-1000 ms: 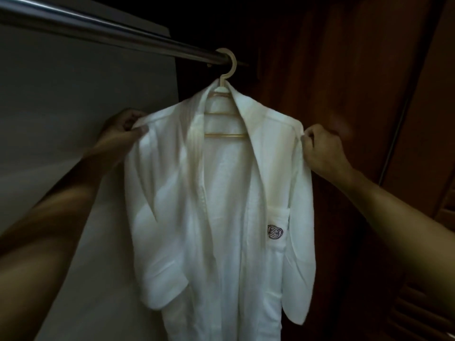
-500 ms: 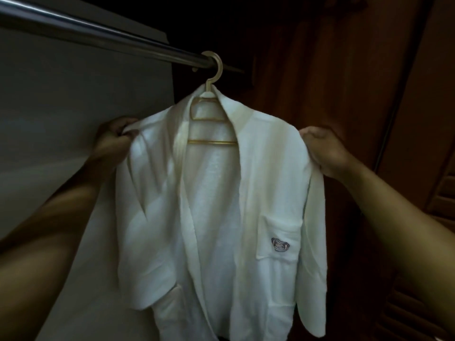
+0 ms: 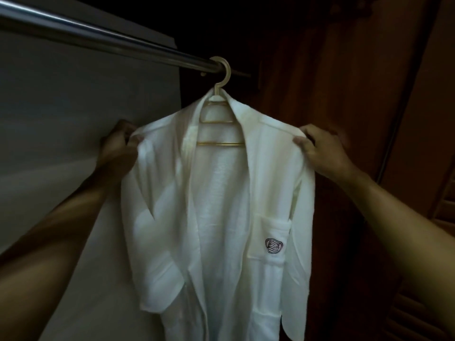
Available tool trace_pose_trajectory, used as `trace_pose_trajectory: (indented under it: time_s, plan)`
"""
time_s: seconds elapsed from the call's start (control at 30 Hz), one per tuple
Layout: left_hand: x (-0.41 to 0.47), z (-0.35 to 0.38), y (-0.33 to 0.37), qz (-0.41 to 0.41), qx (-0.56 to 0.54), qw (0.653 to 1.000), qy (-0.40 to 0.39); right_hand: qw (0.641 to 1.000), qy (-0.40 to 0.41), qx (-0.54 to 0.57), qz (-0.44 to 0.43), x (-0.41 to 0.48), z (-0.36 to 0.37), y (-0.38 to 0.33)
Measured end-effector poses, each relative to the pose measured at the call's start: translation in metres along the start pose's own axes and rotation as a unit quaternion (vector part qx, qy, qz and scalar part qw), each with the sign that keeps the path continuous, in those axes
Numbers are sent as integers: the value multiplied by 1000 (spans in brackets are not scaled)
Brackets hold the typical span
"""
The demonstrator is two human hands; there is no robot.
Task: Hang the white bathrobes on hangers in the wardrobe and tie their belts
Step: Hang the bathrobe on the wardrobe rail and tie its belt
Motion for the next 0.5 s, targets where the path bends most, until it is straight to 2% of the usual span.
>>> trace_pose_trajectory:
  time_s: [0.13, 0.2, 0.27, 0.33, 0.4, 0.43, 0.5]
  plan:
    - [-7, -10, 5, 0, -49, 998, 26, 999, 18, 4, 48, 4, 1, -1]
    - [-17, -12, 5, -26, -109, 993, 45, 996, 11, 37, 78, 4, 4, -1]
    - [-30, -10, -3, -53, -143, 988, 30, 992, 11, 82, 97, -1, 12, -2]
    - [-49, -3, -20, -104, -95, 990, -9, 992, 12, 92, 90, -15, 20, -6]
    - [-84, 4, -44, -190, -66, 980, -15, 995, 2, 64, 70, -38, 35, -3]
    - [-108, 6, -57, -227, -71, 971, -10, 996, -9, 47, 79, -53, 46, 2]
    - [-167, 10, -85, -271, -72, 960, -11, 987, -47, 24, 149, -95, 79, 22]
Point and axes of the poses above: each hand's wrist, its own x-axis towards the middle knuckle, its own z-axis out of the palm, y = z × x, the point moved 3 cm from there along x, towards the middle knuckle, and after that the axes turned 14 degrees about -x, right-handed, at the moved point
